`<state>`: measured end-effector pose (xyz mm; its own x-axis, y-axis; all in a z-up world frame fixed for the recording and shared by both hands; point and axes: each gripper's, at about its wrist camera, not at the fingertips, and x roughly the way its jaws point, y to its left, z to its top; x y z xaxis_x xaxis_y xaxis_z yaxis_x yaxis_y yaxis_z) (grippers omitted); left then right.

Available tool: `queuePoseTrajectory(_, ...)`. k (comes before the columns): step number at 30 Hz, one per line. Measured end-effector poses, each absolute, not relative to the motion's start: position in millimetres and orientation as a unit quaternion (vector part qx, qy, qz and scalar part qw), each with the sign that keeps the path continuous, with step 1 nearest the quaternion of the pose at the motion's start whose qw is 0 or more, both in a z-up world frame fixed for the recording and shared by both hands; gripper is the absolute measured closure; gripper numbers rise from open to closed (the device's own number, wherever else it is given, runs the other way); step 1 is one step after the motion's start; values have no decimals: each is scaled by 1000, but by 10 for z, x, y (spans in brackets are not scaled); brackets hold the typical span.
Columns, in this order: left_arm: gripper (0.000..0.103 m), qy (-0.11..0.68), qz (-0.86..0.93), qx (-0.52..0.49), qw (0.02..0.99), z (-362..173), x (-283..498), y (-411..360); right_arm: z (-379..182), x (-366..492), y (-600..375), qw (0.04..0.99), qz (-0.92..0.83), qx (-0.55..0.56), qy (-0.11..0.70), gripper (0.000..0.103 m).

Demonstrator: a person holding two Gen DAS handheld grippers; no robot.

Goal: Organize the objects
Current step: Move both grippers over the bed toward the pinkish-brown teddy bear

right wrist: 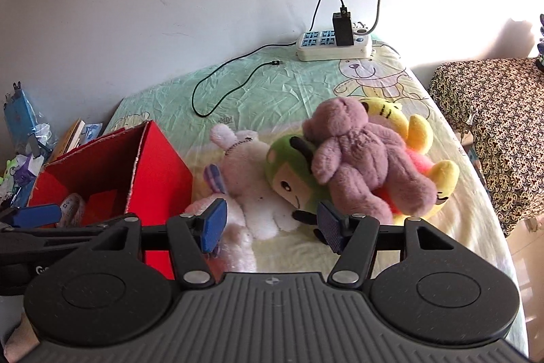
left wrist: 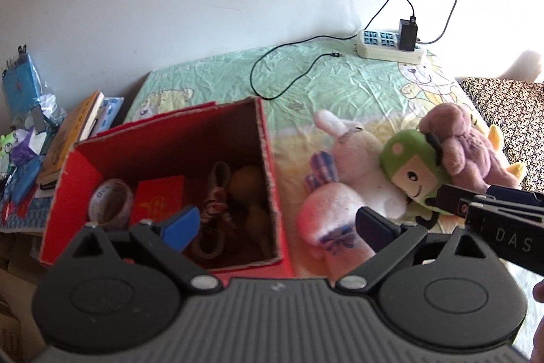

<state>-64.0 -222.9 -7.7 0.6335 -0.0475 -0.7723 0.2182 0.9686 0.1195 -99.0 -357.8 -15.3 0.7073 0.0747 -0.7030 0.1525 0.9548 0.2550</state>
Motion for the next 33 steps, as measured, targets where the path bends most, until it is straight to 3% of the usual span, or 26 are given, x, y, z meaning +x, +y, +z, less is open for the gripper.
queuePoseTrajectory(33, 4, 447, 9, 103, 888, -336, -800, -2995, -312, -957, -4382, 903, 38, 135, 406, 41)
